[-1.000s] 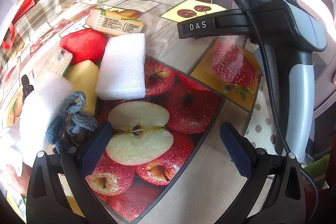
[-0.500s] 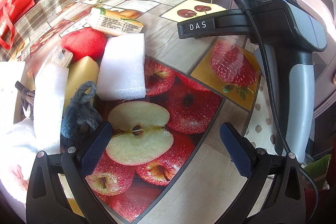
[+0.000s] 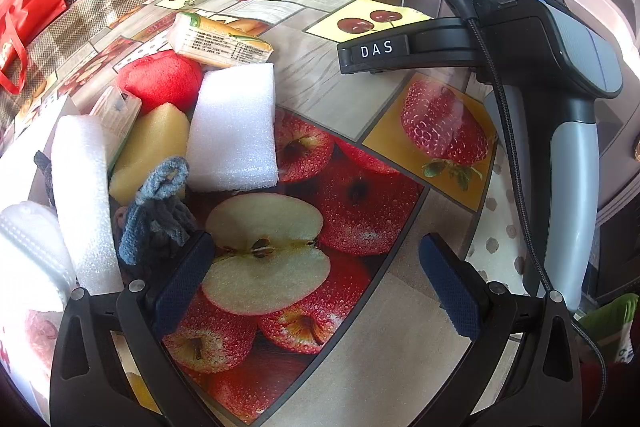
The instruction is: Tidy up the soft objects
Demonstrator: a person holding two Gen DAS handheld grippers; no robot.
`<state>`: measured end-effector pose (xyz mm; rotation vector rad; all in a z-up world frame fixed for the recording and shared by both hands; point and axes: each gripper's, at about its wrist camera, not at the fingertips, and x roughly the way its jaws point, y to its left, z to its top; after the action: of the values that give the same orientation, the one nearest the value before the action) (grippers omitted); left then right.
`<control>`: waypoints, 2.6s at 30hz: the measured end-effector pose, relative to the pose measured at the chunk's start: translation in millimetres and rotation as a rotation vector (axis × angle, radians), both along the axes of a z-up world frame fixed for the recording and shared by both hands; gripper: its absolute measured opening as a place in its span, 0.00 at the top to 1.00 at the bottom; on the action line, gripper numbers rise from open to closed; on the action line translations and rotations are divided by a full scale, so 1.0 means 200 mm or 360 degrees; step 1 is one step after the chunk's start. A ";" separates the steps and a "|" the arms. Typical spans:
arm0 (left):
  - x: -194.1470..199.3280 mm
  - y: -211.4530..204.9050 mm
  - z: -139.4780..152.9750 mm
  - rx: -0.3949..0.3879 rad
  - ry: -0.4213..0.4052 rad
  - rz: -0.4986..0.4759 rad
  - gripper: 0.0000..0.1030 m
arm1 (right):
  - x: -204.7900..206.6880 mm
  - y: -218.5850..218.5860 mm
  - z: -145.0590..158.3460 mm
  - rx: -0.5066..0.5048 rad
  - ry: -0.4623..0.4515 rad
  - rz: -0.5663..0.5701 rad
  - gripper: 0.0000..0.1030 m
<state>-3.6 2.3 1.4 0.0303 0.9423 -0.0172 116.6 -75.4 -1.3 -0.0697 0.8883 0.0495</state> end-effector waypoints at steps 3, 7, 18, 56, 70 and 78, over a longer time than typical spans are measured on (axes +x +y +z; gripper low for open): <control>0.00 0.00 0.00 0.0000 0.0000 0.0000 0.01 | 0.00 0.00 0.00 0.0000 0.0000 0.0000 0.00; 0.00 0.00 0.00 0.0000 0.0000 0.0000 0.01 | 0.00 0.00 0.00 0.0000 0.0000 0.0000 0.00; 0.00 0.00 0.00 0.0001 0.0000 0.0000 0.01 | 0.00 0.00 0.00 0.0000 0.0000 0.0000 0.00; 0.01 0.00 0.02 -0.0027 -0.0038 0.0020 0.01 | 0.00 0.00 0.00 -0.0002 0.0000 0.0000 0.00; -0.33 0.12 0.46 -0.0271 -0.0708 0.0185 0.01 | 0.00 -0.01 0.01 0.0005 0.0002 0.0002 0.00; -0.57 0.43 0.64 -0.0406 -0.0951 0.0490 0.00 | -0.04 -0.08 0.05 0.0213 -0.0038 0.0008 0.00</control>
<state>-116.7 87.4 128.6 -0.3300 0.3342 0.1497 109.0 -91.7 8.0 0.0521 0.8588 0.1125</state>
